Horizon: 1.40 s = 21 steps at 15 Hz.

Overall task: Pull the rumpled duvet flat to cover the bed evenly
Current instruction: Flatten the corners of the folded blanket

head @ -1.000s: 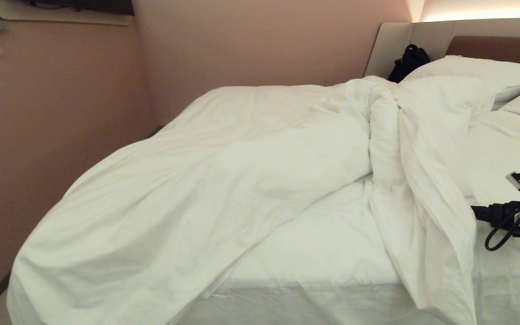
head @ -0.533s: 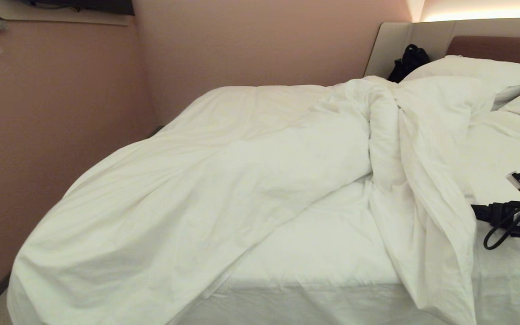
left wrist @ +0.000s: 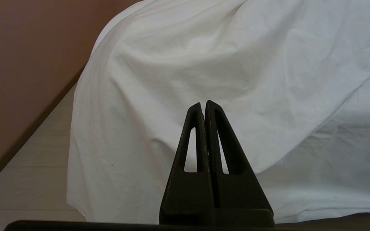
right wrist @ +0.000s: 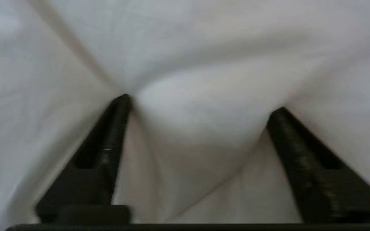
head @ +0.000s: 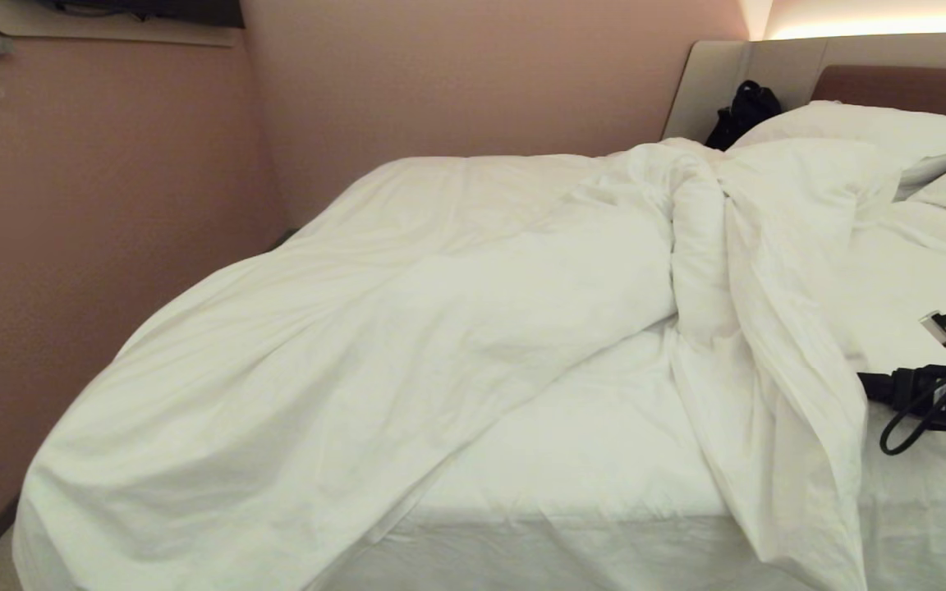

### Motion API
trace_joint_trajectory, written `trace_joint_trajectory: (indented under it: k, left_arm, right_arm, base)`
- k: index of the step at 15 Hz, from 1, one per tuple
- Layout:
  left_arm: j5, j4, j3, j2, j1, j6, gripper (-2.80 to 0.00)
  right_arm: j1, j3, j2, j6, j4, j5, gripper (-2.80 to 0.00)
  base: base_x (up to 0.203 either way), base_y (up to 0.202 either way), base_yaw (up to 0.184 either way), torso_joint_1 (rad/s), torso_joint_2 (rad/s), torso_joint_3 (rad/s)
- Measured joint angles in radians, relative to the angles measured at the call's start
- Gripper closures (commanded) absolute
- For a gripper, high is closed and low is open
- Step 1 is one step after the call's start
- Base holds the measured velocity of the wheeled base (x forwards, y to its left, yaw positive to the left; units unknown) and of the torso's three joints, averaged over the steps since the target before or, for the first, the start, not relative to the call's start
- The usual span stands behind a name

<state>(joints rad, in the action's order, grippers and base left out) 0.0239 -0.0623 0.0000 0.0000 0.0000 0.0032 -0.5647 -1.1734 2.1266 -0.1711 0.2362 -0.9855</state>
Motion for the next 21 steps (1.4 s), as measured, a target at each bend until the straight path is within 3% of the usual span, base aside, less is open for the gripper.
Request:
trace_joint_trajectory:
  k: [12, 21]
  left_arm:
    - [0.0, 0.0, 0.0, 0.0, 0.0, 0.0, 0.0]
    - [0.0, 0.0, 0.0, 0.0, 0.0, 0.0, 0.0]
  right_arm:
    - [-0.003, 0.007, -0.057, -0.004, 0.0, 0.004, 0.0]
    - [-0.055, 0.068, -0.329, 0.003, -0.006, 0.003, 0.0]
  base:
    - [0.0, 0.0, 0.0, 0.0, 0.0, 0.0]
    - [0.0, 0.0, 0.0, 0.0, 0.0, 0.0]
